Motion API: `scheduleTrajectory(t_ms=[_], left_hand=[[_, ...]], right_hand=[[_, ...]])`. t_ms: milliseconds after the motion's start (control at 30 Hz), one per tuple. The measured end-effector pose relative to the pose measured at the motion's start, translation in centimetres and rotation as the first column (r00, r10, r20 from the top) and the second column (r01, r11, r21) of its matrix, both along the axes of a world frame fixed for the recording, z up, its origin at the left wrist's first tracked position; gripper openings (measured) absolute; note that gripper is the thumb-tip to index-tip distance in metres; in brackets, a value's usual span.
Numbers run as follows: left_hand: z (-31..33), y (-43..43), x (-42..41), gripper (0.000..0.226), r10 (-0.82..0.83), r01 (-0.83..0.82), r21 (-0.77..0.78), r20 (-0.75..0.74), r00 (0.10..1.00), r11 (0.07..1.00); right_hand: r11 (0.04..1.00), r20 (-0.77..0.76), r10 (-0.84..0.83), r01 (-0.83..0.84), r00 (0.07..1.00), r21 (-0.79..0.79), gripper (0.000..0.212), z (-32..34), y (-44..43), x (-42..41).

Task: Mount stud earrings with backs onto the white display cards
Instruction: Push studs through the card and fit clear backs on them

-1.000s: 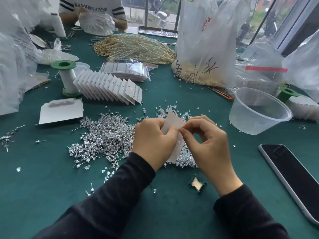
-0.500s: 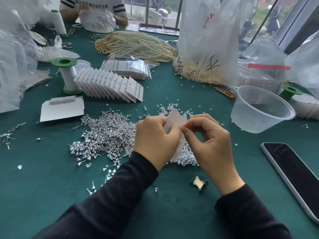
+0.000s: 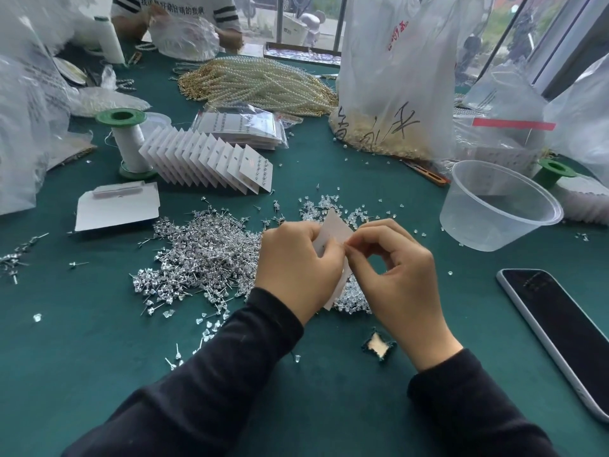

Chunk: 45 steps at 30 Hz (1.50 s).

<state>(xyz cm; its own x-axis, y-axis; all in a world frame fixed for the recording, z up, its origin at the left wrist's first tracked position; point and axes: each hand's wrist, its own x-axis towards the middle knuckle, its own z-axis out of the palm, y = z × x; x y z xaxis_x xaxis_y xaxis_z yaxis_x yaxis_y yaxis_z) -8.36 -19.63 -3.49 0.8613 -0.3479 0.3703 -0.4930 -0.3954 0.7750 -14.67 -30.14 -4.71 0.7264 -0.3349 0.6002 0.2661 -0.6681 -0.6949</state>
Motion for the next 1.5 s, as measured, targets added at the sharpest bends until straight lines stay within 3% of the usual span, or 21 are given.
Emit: scheduleTrajectory(t_ms=[467,800,1033,1333,1433,1500], left_hand=[[0.0,0.0,-0.1,0.036,-0.097,0.096,0.006,0.057,0.994,0.995],[0.1,-0.2,0.3,0.039,-0.146,0.128,-0.137,-0.126,0.981,0.982],[-0.1,-0.1,0.0,0.040,-0.106,0.105,-0.076,-0.020,0.994,0.992],[-0.6,-0.2,0.2,0.035,-0.085,0.084,-0.080,-0.006,0.996,0.993],[0.0,-0.2,0.2,0.045,-0.215,0.198,-0.160,-0.095,0.972,0.967],[1.0,0.1,0.6,0.057,-0.377,0.313,-0.261,-0.250,0.892,0.913]], right_hand=[[0.999,0.008,-0.034,0.034,0.999,0.000,0.011,-0.1,-0.5,-0.2],[0.990,0.068,-0.095,0.102,0.993,-0.099,0.005,-0.2,-0.1,-0.3],[0.980,0.081,-0.128,0.139,0.988,-0.142,0.009,-0.3,0.3,-0.3],[0.971,0.089,-0.138,0.152,0.986,-0.184,0.008,-0.7,0.4,-0.1],[0.974,0.103,-0.150,0.165,0.983,-0.153,0.008,-0.6,0.1,-0.1],[0.981,0.129,-0.145,0.160,0.981,-0.109,0.006,-0.4,-0.4,-0.1]])
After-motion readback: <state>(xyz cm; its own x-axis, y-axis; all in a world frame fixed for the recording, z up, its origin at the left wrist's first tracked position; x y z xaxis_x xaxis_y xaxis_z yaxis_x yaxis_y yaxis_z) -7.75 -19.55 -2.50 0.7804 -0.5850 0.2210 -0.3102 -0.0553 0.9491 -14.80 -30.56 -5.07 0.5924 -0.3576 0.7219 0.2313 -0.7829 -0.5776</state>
